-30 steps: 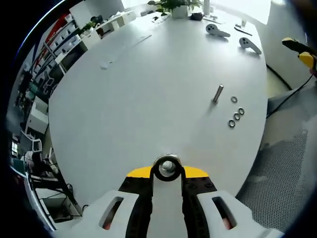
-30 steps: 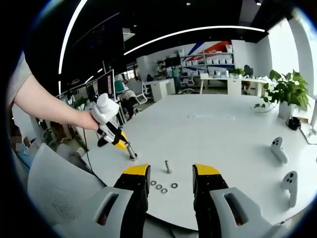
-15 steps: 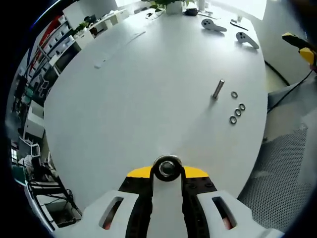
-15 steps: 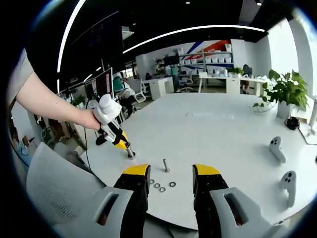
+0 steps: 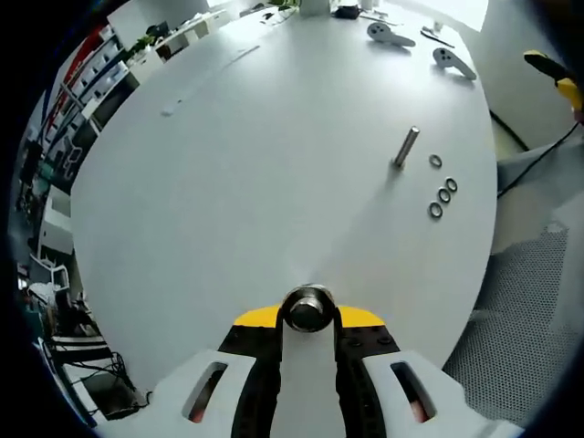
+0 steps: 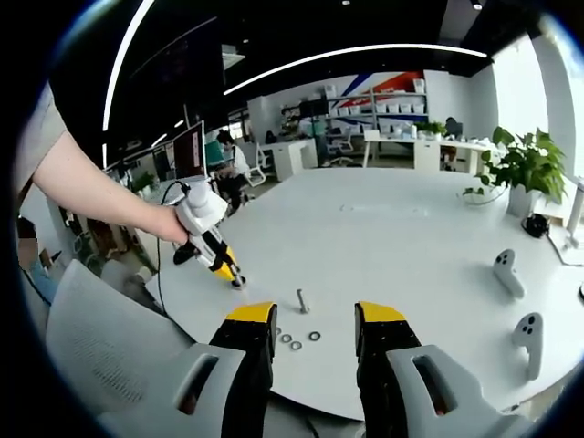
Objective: Place the washer onto the threaded stud by aligning its center hole with the stud, sliding it down to the base, and recovering from edge contact or off-axis alignment until the washer reaches the visible bottom stop.
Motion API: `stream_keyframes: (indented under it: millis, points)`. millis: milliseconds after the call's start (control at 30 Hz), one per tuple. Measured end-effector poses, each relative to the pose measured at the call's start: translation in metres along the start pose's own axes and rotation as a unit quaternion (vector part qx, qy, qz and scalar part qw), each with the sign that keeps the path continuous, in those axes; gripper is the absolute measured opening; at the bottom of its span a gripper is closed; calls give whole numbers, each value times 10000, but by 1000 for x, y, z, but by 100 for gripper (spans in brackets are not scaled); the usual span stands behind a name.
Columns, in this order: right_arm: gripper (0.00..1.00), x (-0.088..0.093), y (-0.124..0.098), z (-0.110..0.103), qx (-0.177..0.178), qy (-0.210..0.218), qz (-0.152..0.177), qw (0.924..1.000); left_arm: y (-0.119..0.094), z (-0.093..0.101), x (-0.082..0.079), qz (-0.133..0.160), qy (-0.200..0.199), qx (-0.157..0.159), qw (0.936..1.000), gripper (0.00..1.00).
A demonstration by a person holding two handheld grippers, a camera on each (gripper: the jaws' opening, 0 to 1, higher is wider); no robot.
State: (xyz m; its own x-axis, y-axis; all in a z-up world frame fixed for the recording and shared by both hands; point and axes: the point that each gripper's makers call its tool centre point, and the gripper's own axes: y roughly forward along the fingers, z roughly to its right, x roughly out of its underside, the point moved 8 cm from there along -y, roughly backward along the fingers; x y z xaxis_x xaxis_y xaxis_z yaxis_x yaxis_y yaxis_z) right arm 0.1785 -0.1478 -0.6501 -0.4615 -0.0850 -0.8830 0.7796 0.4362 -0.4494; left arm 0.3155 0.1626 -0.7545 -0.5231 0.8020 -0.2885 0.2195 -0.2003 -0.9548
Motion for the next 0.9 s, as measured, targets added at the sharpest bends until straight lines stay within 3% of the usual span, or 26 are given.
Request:
stream_keyframes:
  millis: [467,667,900]
  points:
    - [36,1,0,0,34,-42,-83,10000,20,4,6,-41,-23,-40,10000,19]
    - [36,2,1,-1,10,-69,-123,9999,22,3,6,92,-54,-72,9999,19]
    - [36,2,2,-1,-31,-79,-136,9999,21,3,10,158,-341,47,9993,20]
